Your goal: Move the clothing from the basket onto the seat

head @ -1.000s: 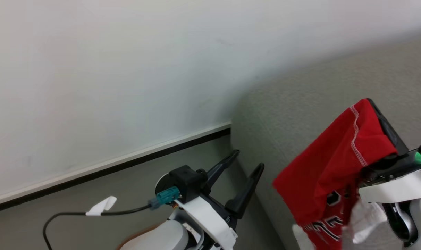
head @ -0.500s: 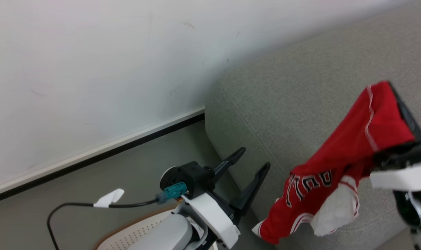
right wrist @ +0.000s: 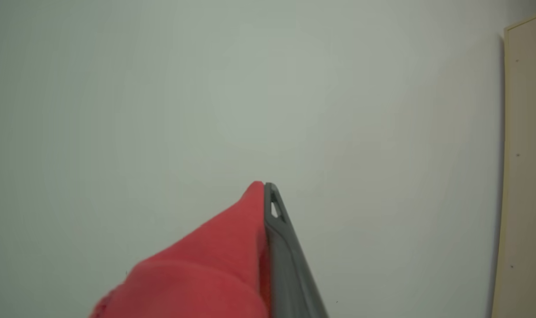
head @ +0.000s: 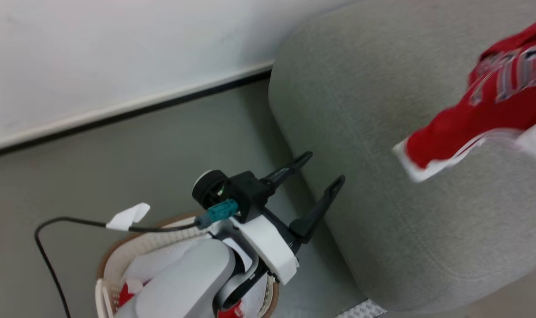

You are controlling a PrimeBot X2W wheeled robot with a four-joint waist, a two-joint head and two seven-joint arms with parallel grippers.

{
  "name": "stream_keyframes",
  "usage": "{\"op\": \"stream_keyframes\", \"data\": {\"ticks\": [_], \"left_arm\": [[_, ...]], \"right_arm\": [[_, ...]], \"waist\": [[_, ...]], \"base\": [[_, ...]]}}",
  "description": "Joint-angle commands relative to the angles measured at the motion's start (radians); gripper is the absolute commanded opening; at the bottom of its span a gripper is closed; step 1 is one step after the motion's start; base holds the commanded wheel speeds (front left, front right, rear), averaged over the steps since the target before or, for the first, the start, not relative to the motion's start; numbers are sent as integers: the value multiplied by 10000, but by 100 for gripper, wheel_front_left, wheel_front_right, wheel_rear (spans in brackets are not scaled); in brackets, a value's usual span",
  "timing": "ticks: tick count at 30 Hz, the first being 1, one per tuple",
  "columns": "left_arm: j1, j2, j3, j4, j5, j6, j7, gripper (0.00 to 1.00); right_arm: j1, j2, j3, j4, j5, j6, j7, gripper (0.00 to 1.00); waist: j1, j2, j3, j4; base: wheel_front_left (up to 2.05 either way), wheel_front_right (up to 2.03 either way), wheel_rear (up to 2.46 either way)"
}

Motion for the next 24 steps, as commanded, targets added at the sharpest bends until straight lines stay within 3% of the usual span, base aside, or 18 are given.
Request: {"op": "stream_keyframes", "data": {"ticks": [1, 6, 9, 17, 21, 23, 24], "left_arm": [[-311, 95, 1, -232, 143, 6, 106, 100], [-686, 206, -74, -529, 364, -74, 237, 100], [-938, 174, -131, -608, 486, -103, 309, 100], [-1376, 31, -219, -488, 562, -102, 371, 100], [-1432, 18, -184, -344, 538, -41, 296, 100], [-1390, 21, -156, -276, 482, -13, 239, 100], [-1361, 8, -152, -251, 451, -9, 207, 100]], "right_arm": [[-584, -439, -401, 357, 102, -25, 11, 0], [-1214, -886, -608, 1550, -11, -25, 113, 0], [-1338, -977, 46, 2585, -100, -25, 345, 0], [-827, -491, 1787, 5637, 368, -25, 1375, 0], [-782, -221, 2498, 6879, 954, -25, 2954, 0], [-781, -180, 2730, 7318, 1328, -25, 3903, 36], [-818, -161, 2871, 7377, 1518, -25, 4294, 84]], "waist": [[-2, 0, 1169, 779], [-2, 0, 1885, 1136], [-2, 0, 2375, 1360], [-2, 0, 3220, 1869], [-2, 0, 3384, 2148], [-2, 0, 3370, 2237], [-2, 0, 3349, 2269]], "base": [[0, 0, 0], [0, 0, 0], [0, 0, 0], [0, 0, 0], [0, 0, 0], [0, 0, 0], [0, 0, 0]]}}
